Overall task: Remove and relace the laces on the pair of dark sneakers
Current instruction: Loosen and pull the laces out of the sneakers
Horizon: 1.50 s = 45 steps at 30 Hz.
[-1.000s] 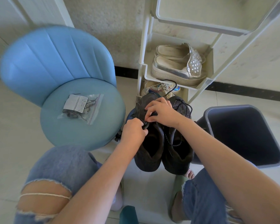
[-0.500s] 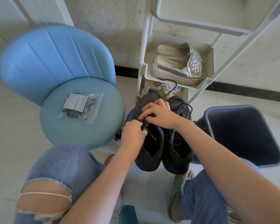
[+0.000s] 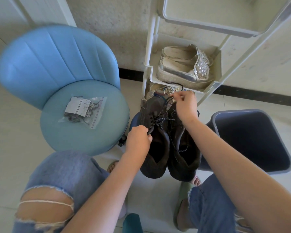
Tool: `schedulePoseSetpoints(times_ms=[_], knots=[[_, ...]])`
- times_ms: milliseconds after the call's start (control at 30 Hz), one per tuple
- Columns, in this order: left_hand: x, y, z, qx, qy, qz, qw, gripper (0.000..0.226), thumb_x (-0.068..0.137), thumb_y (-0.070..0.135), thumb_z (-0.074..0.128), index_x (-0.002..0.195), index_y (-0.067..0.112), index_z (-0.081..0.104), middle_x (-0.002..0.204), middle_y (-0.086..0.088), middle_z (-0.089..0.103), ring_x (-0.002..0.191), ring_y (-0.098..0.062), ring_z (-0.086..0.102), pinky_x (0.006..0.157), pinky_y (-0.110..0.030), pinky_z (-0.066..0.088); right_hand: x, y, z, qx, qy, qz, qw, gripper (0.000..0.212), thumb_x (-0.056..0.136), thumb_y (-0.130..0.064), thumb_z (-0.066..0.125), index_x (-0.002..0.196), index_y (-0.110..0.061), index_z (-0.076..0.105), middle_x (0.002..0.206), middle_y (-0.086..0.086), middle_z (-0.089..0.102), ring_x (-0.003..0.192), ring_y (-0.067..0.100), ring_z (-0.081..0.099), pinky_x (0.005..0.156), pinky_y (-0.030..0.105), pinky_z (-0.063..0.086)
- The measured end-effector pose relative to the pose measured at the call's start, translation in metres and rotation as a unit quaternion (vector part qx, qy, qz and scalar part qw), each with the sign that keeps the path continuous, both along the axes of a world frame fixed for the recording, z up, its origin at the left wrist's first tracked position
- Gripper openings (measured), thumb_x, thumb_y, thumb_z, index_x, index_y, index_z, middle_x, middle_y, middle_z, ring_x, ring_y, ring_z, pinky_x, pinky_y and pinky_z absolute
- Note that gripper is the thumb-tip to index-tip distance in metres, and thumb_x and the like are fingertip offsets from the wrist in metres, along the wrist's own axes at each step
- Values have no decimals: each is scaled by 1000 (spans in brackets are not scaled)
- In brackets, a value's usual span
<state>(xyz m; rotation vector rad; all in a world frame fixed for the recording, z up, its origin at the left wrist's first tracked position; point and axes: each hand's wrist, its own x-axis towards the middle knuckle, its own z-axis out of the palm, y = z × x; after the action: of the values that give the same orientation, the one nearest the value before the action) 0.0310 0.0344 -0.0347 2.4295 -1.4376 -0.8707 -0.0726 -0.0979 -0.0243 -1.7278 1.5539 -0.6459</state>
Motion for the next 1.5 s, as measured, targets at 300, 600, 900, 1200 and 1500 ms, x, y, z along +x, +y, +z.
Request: schedulePoseSetpoints(times_ms=[300, 600, 900, 1200, 1500], knots=[[1, 1, -3, -24, 70, 40, 996, 36, 91, 25, 59, 125, 15, 60, 119, -9, 63, 112, -28, 57, 89, -36, 47, 2, 7, 0, -73, 90, 141, 983, 27, 93, -13, 54, 116, -21, 67, 116, -3, 56, 116, 23, 43, 102, 28, 32], [-2, -15, -10, -134, 117, 18, 984, 31, 85, 5, 58, 108, 23, 67, 122, 1, 57, 117, -16, 51, 98, -26, 39, -14, 23, 16, 195, 251, 314, 895, 35, 84, -35, 71, 92, 0, 70, 67, 6, 64, 63, 16, 58, 56, 17, 42], [-3, -20, -14, -122, 170, 41, 977, 39, 85, -5, 44, 72, 31, 54, 106, 1, 63, 100, -15, 56, 83, -23, 40, -18, 21, 14, 229, 69, 241, 941, 12, 81, 2, 65, 86, -8, 61, 72, 5, 63, 61, 15, 57, 50, 18, 43], [5, -30, -30, -129, 170, 33, 976, 22, 96, 11, 45, 106, 18, 62, 103, -10, 64, 89, -19, 60, 78, -25, 43, -29, 3, 33, 299, -171, 65, 936, 15, 88, 8, 58, 82, -6, 55, 74, 11, 62, 58, 15, 65, 64, 30, 60], [10, -39, -33, -135, 98, -36, 985, 16, 84, 11, 63, 87, 23, 74, 94, -5, 69, 90, -21, 61, 87, -40, 49, -22, 22, 16, 219, 237, 325, 889, 52, 79, -47, 72, 98, 2, 69, 100, 17, 70, 92, 27, 66, 74, 29, 50]])
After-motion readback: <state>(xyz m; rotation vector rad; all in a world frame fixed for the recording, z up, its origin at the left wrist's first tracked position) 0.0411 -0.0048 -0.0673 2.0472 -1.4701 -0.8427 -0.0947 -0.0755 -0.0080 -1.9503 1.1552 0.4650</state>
